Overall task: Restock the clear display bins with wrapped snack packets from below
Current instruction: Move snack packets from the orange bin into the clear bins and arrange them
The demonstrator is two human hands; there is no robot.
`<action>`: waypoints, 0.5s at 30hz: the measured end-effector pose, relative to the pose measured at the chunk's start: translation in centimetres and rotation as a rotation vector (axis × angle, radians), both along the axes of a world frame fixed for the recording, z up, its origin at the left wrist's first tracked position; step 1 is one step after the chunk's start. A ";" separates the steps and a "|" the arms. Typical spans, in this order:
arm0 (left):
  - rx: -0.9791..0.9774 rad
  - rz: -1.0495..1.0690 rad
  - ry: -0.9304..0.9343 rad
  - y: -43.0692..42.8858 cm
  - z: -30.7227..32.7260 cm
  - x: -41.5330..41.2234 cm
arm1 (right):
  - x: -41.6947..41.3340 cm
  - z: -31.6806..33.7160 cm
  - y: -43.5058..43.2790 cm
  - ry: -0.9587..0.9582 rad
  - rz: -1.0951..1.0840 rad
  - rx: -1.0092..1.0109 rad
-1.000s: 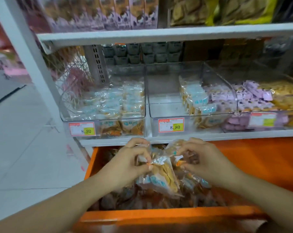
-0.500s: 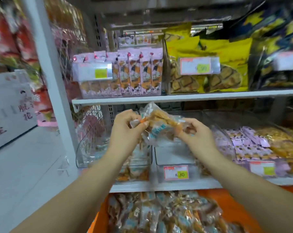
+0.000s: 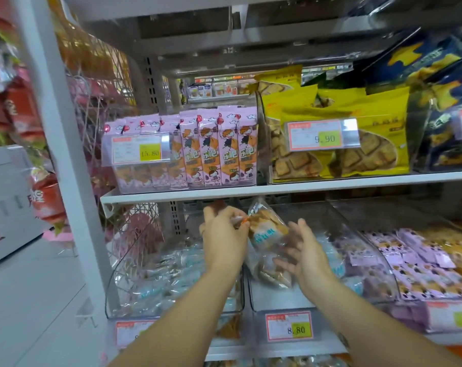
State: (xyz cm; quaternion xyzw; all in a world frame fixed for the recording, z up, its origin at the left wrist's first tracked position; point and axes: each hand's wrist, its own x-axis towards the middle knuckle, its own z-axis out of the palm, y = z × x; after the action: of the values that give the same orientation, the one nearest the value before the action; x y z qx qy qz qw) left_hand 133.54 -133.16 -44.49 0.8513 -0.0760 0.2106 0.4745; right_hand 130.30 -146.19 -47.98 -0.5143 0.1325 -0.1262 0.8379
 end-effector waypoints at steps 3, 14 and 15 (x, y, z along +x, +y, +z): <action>0.072 -0.022 -0.062 -1.3 0.1 0.0 | -1.1 0.3 0.0 -0.087 0.060 -0.139; 0.411 -0.414 -0.234 -3.4 -1.2 -0.8 | -2.3 -1.3 -4.4 -0.089 -0.214 -0.272; 0.430 -0.457 -0.233 -3.5 -1.4 -0.6 | -2.5 -1.2 -4.9 -0.090 -0.226 -0.301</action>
State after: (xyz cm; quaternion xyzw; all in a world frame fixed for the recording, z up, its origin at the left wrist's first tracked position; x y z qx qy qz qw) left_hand 132.98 -136.68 -45.88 0.8631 -0.3616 0.1738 0.3069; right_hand 127.80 -151.12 -49.22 -0.6096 0.1312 -0.2608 0.7370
